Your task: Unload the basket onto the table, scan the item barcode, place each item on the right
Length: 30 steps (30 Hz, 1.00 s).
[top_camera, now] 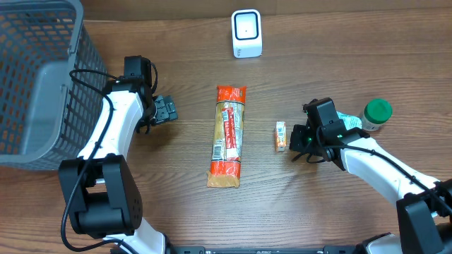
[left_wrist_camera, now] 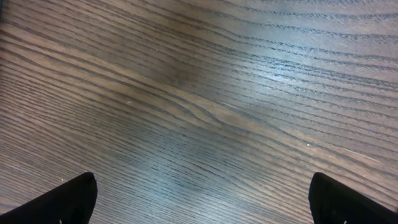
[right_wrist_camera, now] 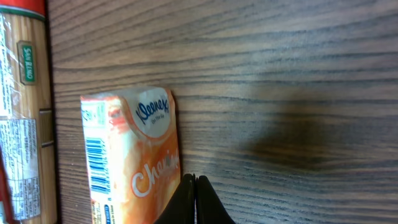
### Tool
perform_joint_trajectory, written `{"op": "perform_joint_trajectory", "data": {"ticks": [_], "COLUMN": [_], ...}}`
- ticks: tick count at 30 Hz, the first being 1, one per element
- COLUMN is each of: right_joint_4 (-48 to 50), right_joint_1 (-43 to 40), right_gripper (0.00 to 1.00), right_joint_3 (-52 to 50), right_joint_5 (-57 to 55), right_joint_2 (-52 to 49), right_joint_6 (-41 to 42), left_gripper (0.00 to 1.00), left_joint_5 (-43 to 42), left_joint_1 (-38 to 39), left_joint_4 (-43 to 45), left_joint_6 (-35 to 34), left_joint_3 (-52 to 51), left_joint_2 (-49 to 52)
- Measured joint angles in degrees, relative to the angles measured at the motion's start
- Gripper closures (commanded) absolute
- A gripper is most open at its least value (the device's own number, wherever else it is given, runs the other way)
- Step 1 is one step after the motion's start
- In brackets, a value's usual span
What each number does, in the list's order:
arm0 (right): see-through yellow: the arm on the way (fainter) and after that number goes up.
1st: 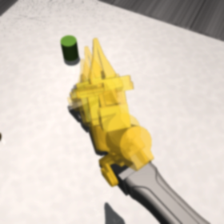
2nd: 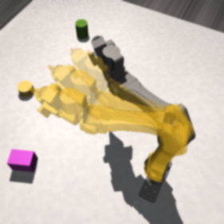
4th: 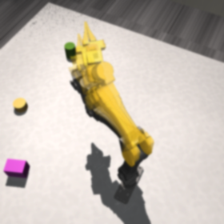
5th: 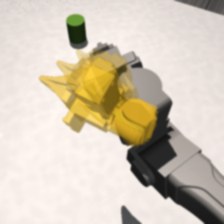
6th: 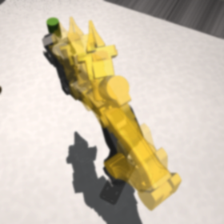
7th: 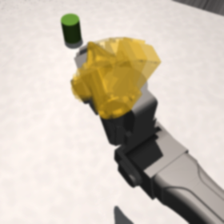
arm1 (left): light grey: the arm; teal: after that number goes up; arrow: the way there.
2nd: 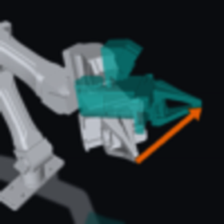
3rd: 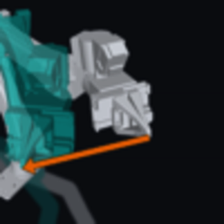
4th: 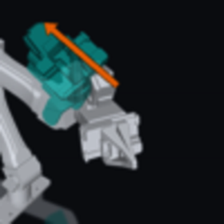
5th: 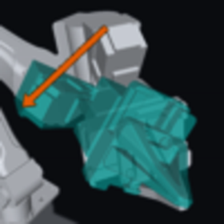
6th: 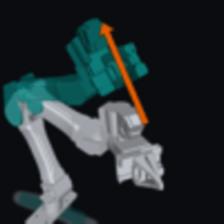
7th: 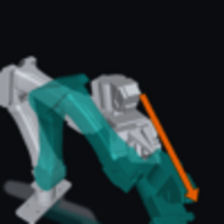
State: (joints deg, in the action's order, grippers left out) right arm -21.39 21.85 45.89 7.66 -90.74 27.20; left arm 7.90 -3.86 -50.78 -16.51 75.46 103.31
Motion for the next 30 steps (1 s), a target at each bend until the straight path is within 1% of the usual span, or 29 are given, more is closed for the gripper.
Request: {"op": "perform_joint_trajectory", "data": {"ticks": [7, 20, 30], "right_joint_4": [2.4, 3.4, 3.7], "right_joint_1": [0.0, 0.0, 0.0], "right_gripper": [0.96, 0.96, 0.96], "right_joint_3": [-0.3, -0.3, -0.3], "right_joint_5": [0.5, 1.2, 5.6], "right_joint_2": [0.0, 0.0, 0.0], "right_joint_6": [0.0, 0.0, 0.0], "left_gripper": [0.00, 0.00, 0.00], "left_joint_5": [0.0, 0.0, 0.0], "left_joint_1": [0.0, 0.0, 0.0], "left_joint_4": [0.0, 0.0, 0.0], "left_joint_6": [0.0, 0.0, 0.0], "left_joint_3": [0.0, 0.0, 0.0], "left_joint_2": [0.0, 0.0, 0.0]}}
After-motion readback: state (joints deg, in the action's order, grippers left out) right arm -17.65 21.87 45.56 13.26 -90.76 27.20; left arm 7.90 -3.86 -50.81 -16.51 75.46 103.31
